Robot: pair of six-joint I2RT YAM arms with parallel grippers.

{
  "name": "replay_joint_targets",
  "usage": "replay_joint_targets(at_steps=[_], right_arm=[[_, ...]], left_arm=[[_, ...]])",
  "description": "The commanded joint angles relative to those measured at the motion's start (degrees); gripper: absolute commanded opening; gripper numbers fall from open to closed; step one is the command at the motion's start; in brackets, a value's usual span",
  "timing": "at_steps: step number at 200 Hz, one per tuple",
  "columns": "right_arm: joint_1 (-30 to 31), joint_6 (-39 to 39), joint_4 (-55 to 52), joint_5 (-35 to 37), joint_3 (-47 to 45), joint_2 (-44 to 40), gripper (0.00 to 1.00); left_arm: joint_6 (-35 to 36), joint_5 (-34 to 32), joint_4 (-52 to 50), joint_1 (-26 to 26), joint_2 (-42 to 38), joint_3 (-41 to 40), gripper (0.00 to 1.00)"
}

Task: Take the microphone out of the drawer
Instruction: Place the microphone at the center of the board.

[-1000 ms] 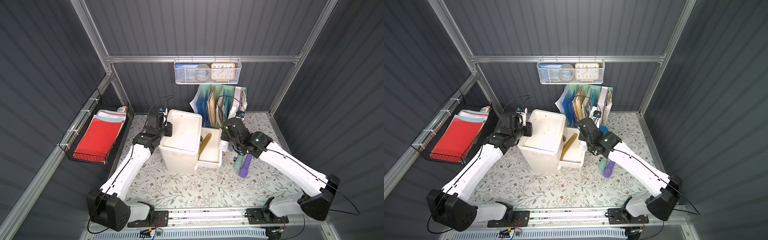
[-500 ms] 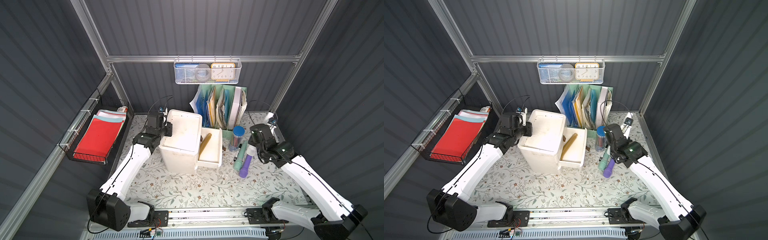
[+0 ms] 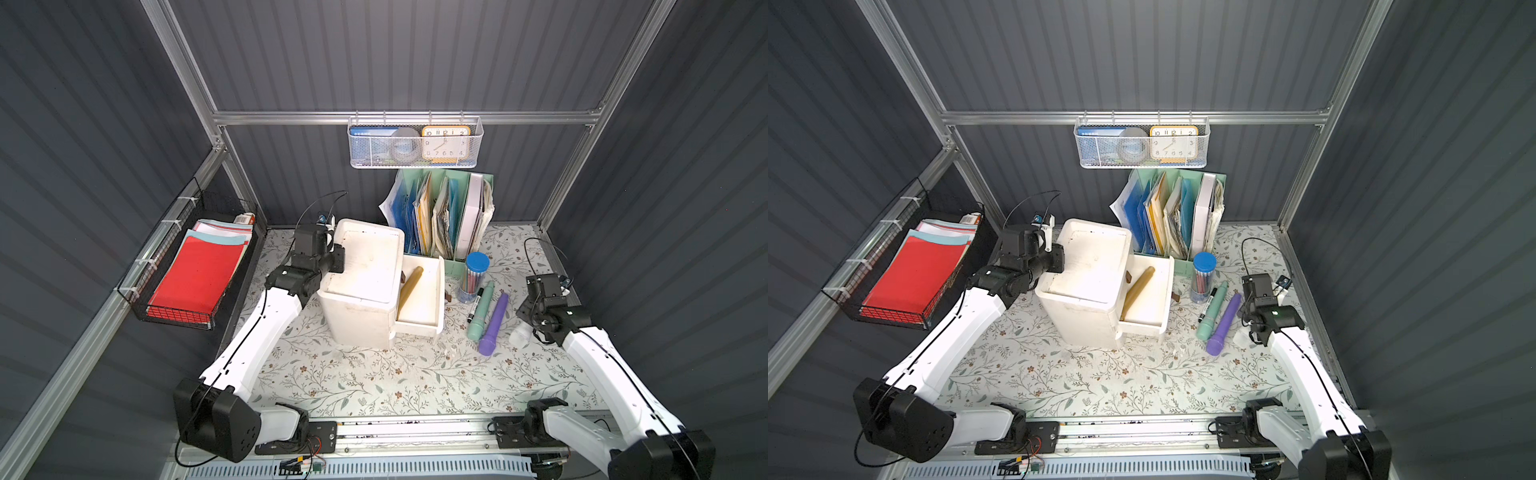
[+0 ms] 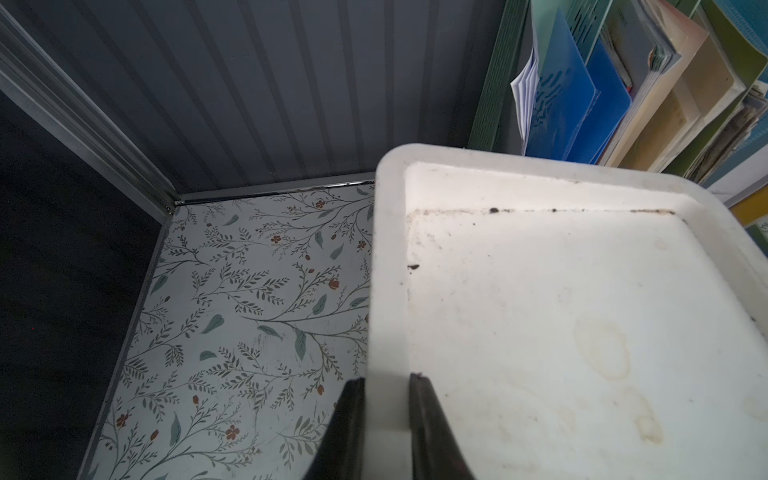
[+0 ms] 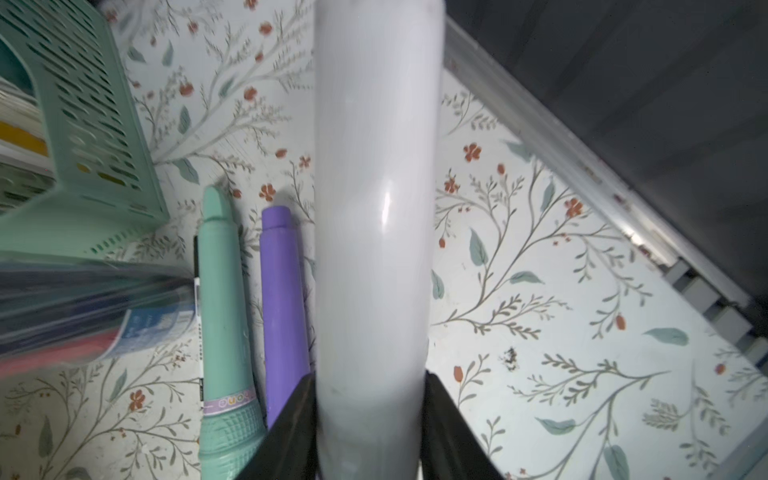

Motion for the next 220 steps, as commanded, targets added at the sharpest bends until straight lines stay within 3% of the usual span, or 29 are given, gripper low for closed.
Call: replay_joint_targets(at_steps=[1,55,115,220], right_arm=[[-2.02,-0.9,4.46,-10.04,-1.9,3.49,0.07],[-3.86,-6.16,7.09,-17.98,-1.77,14.76,0.07],[-4.39,-7.97,8.52,-17.8,-1.82,19.09,0.09],[-4.43,-6.49,8.6,-17.71,-1.57,21.25,0.35]], left_arm=[[-0.99,2.35,-8.59,0.02,5.58,-3.63,0.01],[-0.98,2.23,-8.61,0.01,5.41,-3.63,0.01],[-0.91,2.23,-8.6,0.01,5.23,-3.72,0.0],[-0.91,2.31,-8.61,-0.02,4.63,-3.81,0.01]])
